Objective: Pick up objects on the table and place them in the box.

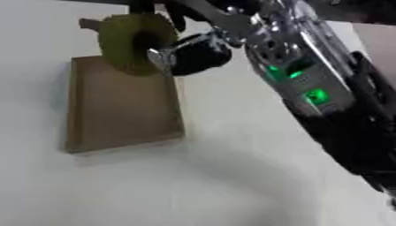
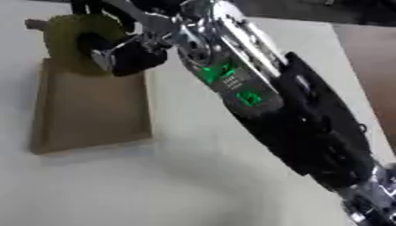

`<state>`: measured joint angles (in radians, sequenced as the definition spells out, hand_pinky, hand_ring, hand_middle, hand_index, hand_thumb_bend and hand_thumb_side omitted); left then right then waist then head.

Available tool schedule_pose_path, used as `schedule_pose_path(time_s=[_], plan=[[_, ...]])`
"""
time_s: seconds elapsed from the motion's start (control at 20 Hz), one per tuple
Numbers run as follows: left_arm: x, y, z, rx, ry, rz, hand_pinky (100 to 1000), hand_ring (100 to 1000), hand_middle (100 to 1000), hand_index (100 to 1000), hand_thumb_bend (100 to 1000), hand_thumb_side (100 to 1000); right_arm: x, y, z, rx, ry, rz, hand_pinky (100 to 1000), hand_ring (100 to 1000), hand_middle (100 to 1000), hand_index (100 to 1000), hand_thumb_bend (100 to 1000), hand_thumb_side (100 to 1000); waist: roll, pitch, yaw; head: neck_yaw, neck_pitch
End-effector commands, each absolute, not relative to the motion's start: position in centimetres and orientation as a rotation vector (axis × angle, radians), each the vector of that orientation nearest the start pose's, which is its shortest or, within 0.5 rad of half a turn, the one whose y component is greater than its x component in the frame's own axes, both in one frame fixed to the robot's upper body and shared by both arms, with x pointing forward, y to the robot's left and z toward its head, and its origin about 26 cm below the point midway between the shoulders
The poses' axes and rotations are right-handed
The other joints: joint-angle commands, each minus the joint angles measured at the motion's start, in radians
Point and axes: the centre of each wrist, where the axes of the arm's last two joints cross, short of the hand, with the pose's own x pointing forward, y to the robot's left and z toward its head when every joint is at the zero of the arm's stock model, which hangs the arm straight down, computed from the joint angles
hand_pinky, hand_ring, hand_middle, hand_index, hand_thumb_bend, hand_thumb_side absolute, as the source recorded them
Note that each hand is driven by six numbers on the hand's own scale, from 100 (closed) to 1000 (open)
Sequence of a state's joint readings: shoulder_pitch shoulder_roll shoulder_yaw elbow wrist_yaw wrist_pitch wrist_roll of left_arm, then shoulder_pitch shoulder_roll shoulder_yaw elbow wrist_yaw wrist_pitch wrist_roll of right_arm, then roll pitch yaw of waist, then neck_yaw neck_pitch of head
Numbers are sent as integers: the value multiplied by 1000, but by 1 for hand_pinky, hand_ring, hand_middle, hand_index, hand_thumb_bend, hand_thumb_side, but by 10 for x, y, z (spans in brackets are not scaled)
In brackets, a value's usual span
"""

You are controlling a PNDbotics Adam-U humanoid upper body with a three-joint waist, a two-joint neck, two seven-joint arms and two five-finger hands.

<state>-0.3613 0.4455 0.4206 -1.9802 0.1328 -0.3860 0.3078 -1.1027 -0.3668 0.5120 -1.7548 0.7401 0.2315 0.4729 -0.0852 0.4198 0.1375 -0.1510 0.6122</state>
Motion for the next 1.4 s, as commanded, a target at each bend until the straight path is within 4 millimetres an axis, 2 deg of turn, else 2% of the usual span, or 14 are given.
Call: schedule_pose_path(time_s=[0.05,0.3,0.55,0.95,1.05,1.1,1.2,1.25,1.4], plan=[[277,370,273,-652,3284,-265,699,659,577,754,100,605,329,-63,331,1057,2586,-2095,713,353,527,617,100,175,10,-22,4,-9,2],[278,368,273,-635,3286,-267,698,660,577,754,100,605,350,-46,298,1099,2604,-2190,708,361,522,612,100,188,11,-18,11,-14,-1],[279,367,274,-622,3290,-266,698,661,578,753,100,604,372,-39,270,1217,2626,-2228,705,360,520,610,100,191,11,-15,16,-14,-3],[279,366,274,-612,3295,-259,698,661,578,753,100,604,392,-31,240,1288,2620,-2210,703,374,529,620,100,191,12,-14,18,-15,-4],[279,366,274,-611,3295,-259,698,661,578,753,100,604,394,-30,235,1269,2600,-2237,715,425,560,649,100,194,12,-14,18,-15,-4],[279,366,274,-610,3295,-259,698,661,578,753,100,604,395,-30,232,1252,2585,-2266,729,485,611,696,100,200,12,-14,18,-14,-4],[279,366,274,-610,3296,-257,697,661,577,753,100,604,397,-30,229,1213,2552,-2322,769,629,782,849,100,199,11,-14,17,-13,-4],[279,366,274,-611,3296,-256,697,661,577,753,100,604,397,-31,228,1189,2543,-2340,791,684,828,885,100,193,12,-14,17,-12,-4],[279,367,274,-613,3297,-255,697,661,577,753,100,604,396,-36,234,1175,2543,-2327,830,750,874,918,100,161,12,-14,15,-11,-4]])
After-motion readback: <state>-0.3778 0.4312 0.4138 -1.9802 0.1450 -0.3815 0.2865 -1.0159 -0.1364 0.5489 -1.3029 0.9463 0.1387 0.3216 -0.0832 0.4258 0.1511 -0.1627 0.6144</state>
